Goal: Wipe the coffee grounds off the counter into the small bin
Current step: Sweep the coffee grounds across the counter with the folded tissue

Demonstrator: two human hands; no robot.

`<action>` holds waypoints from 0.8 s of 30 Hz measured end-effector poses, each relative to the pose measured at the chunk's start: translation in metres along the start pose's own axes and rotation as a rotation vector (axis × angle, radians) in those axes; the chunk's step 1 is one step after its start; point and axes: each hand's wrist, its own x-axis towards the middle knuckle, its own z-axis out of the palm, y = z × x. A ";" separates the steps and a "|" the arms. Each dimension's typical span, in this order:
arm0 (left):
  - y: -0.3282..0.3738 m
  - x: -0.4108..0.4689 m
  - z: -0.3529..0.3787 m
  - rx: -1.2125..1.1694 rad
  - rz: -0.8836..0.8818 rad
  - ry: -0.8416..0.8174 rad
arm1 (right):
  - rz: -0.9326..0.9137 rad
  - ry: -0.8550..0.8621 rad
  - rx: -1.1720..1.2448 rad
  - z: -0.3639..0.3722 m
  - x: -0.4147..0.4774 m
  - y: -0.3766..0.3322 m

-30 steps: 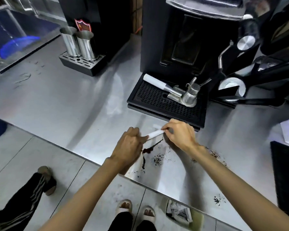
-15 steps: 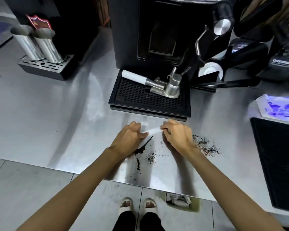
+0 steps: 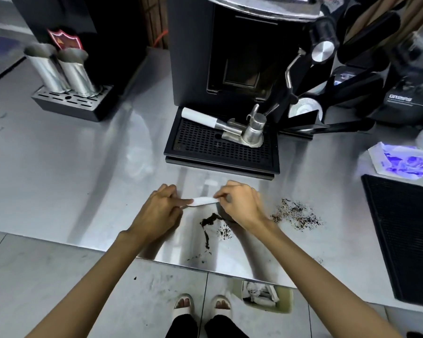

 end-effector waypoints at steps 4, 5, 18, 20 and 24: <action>-0.001 -0.023 0.004 0.088 -0.100 0.031 | -0.194 -0.101 -0.105 0.008 0.027 -0.016; 0.002 -0.028 0.007 0.108 -0.119 0.033 | -0.230 -0.119 -0.123 0.010 0.030 -0.017; 0.108 -0.037 0.041 0.224 -0.198 0.058 | -0.472 -0.253 -0.190 -0.017 0.003 0.061; 0.116 -0.037 0.040 0.201 -0.241 0.114 | -0.484 -0.250 -0.171 -0.022 0.004 0.063; 0.113 -0.053 0.031 0.154 -0.479 0.213 | -0.569 -0.204 -0.094 -0.023 0.013 0.033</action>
